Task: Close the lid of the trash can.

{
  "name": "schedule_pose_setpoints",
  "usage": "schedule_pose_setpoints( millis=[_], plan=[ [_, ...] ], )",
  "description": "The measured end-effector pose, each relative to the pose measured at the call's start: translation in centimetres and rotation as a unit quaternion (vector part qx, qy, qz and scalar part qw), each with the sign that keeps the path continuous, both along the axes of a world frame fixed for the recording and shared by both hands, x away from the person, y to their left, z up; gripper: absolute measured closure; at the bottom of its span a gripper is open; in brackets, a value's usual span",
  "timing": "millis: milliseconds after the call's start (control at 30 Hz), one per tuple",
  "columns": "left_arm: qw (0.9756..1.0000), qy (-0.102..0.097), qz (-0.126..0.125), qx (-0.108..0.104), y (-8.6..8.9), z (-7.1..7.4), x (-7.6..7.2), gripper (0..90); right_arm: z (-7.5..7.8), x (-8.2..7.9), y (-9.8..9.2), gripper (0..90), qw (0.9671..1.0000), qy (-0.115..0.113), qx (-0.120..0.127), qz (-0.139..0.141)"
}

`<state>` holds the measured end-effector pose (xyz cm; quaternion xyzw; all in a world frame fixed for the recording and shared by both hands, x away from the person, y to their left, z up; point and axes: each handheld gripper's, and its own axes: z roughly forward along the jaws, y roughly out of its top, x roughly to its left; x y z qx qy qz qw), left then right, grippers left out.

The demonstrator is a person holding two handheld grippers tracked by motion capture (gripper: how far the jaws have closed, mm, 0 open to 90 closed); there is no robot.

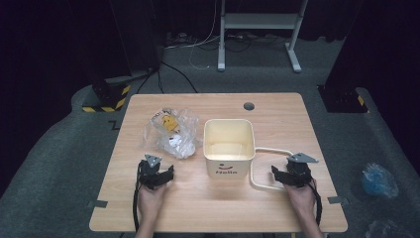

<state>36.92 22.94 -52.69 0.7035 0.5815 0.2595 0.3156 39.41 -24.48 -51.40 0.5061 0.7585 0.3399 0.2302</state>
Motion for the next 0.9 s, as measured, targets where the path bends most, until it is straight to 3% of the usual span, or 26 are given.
schedule_pose_setpoints(
  millis=[500, 900],
  plan=[
    [1.0, 0.0, 0.0, 0.0, 0.0, 0.0, 0.0, 30.2, 1.7, 0.8, -1.4, 32.9, 0.9998, -0.015, 0.013, -0.001],
    [1.0, -0.001, 0.0, 0.001, 0.0, 0.0, 0.1, 30.1, 2.4, 2.4, -2.3, 46.7, 0.9998, -0.017, 0.005, 0.0]
  ],
)
